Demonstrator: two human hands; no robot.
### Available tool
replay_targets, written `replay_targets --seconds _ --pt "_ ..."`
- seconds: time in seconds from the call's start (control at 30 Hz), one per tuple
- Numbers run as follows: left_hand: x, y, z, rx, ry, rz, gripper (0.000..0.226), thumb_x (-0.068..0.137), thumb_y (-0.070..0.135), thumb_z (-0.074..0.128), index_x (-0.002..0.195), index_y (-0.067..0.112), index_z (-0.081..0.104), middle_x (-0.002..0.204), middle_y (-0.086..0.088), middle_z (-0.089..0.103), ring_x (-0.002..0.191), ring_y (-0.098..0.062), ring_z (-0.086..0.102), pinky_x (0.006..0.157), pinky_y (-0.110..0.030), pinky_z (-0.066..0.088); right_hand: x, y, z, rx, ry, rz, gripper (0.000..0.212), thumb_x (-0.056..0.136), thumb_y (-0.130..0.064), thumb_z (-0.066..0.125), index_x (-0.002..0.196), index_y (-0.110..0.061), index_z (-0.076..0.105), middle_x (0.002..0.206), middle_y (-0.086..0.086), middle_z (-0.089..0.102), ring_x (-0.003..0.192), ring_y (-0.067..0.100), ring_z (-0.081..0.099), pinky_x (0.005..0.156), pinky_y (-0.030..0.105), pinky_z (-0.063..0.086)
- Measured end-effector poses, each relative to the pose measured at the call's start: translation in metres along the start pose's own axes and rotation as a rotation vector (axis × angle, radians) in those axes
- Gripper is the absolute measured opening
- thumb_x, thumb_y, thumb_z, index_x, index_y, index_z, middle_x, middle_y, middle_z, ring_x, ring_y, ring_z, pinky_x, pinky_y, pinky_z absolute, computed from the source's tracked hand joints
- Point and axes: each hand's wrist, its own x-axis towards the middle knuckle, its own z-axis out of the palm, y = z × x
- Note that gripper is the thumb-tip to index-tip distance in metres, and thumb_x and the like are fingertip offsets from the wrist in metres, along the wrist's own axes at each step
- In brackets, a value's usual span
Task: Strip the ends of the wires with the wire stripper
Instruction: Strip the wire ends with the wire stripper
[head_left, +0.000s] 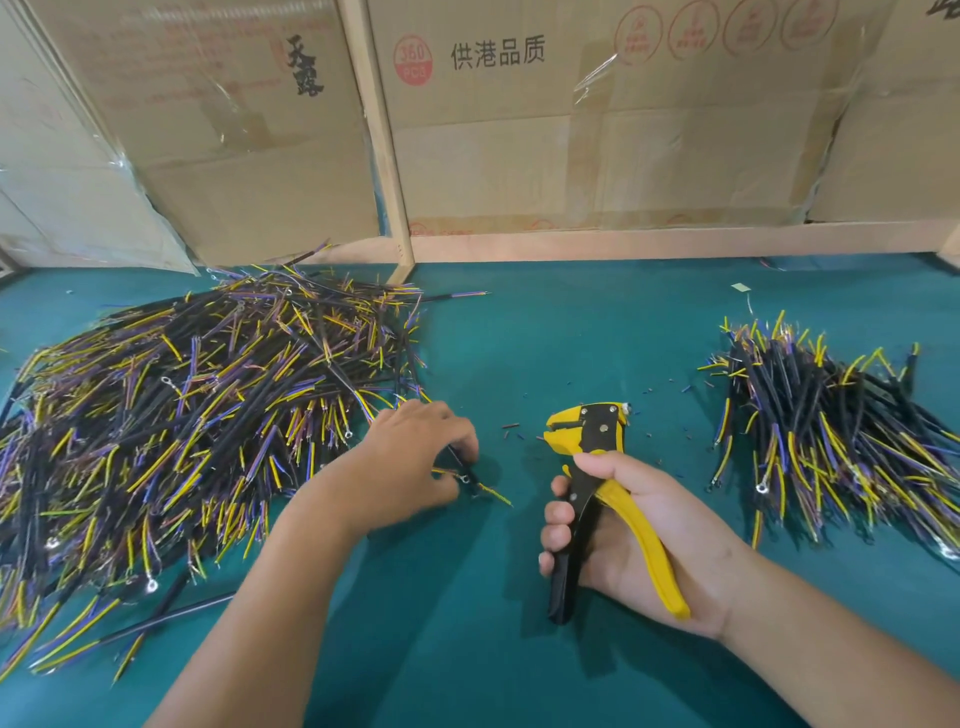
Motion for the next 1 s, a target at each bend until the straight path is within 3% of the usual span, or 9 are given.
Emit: replay_targets --seconds 0.2,0.33,0.53,0.67,0.8,0.93,1.0 --pt "0.018 0.015 0.017 0.135 0.141 0.043 0.009 0.088 0.029 0.058 0.096 0.024 0.058 0.096 0.006 0.056 0.098 -0.019 0.047 0.088 -0.033 0.034 0.000 -0.001 0.001 0.027 0.021 -0.049 0.033 0.060 -0.028 0.090 0.076 -0.006 0.071 0.074 0.012 0.052 0.061 0.030 0.054 0.069 0.047 0.053" --pt "0.018 0.014 0.014 -0.088 0.239 0.050 0.007 0.094 0.021 0.063 0.095 0.014 0.065 0.090 0.001 0.057 0.091 -0.023 0.054 0.083 -0.038 0.044 -0.005 -0.007 0.005 0.062 0.055 -0.179 0.030 0.074 -0.028 0.079 0.087 -0.007 0.062 0.074 0.010 0.049 0.061 0.029 0.051 0.067 0.046 0.053" --pt "0.014 0.014 0.012 -0.272 0.403 0.007 0.006 0.090 0.020 0.070 0.088 0.017 0.065 0.080 0.010 0.064 0.080 -0.011 0.060 0.078 -0.035 0.049 -0.012 -0.011 0.013 0.093 0.139 -0.233 0.024 0.087 -0.030 0.061 0.096 -0.010 0.051 0.073 0.009 0.047 0.061 0.026 0.049 0.065 0.043 0.053" --pt "0.014 0.014 0.014 -0.349 0.371 -0.005 0.015 0.090 0.022 0.071 0.085 0.020 0.057 0.070 0.008 0.062 0.067 -0.012 0.053 0.068 -0.027 0.046 -0.012 -0.010 0.014 0.064 0.136 -0.216 0.025 0.086 -0.030 0.062 0.095 -0.009 0.052 0.072 0.009 0.047 0.061 0.026 0.048 0.065 0.043 0.053" --pt "0.013 0.018 0.012 -0.401 0.423 0.029 0.021 0.092 0.023 0.068 0.085 0.018 0.050 0.062 0.006 0.050 0.056 -0.010 0.040 0.055 -0.016 0.033 -0.012 -0.009 0.014 0.057 0.130 -0.219 0.026 0.085 -0.029 0.063 0.095 -0.009 0.052 0.072 0.009 0.047 0.060 0.026 0.049 0.065 0.043 0.054" --pt "0.014 0.021 0.013 -0.444 0.344 -0.001 0.032 0.096 0.054 0.052 0.097 0.022 0.051 0.075 0.002 0.050 0.069 -0.012 0.046 0.066 -0.022 0.038 -0.011 -0.009 0.013 0.049 0.122 -0.217 0.026 0.085 -0.030 0.063 0.096 -0.009 0.051 0.072 0.010 0.047 0.060 0.026 0.049 0.064 0.044 0.054" --pt "0.014 0.021 0.014 -0.493 0.310 0.036 0.037 0.102 0.049 0.041 0.100 0.017 0.059 0.083 0.006 0.055 0.080 -0.006 0.050 0.073 -0.018 0.037 -0.011 -0.009 0.013 0.052 0.123 -0.214 0.027 0.084 -0.030 0.064 0.096 -0.009 0.051 0.072 0.009 0.047 0.060 0.026 0.049 0.063 0.044 0.053"
